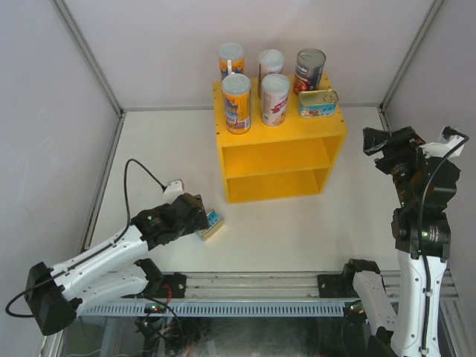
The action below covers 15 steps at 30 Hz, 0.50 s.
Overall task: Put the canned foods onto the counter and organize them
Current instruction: Pick up the canned food from the center of the board.
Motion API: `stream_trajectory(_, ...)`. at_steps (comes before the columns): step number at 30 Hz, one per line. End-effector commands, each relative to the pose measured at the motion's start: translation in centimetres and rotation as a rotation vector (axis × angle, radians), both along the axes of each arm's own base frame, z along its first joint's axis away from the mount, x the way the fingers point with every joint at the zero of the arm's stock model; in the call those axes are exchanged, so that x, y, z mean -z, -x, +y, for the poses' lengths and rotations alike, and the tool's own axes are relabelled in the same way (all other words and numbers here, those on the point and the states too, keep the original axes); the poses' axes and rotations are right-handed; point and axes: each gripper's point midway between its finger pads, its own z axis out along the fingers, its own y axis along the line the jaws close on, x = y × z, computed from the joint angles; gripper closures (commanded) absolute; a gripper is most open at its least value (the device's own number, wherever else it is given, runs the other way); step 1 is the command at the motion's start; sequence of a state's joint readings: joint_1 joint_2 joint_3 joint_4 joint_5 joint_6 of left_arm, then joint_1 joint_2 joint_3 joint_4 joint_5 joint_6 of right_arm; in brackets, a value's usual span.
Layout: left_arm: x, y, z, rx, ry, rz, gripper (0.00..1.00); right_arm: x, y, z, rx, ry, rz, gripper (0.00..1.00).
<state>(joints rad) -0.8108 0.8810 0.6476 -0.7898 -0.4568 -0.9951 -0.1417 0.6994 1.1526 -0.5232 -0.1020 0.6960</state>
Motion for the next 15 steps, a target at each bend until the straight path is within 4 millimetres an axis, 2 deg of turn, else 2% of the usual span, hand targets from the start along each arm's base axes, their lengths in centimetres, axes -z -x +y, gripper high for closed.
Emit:
stream_trajectory(1, -0.6, -1.0, -0.9, 0.118, -0.049, -0.028, 0.00, -2.0, -0.1, 0.0, -0.004, 0.030, -0.080, 0.26)
stream_trajectory(10, -0.4, -2.1, -2.6, 0.235, -0.044, -0.091, 0.00, -2.2, 0.1, 0.2, -0.013, 0.033, -0.087, 0.26)
stream_trajectory(15, 1.1, -2.2, -3.2, 0.285, -0.082, -0.048, 0.00, -2.2, 0.2, 0.1, -0.010, 0.037, -0.090, 0.26)
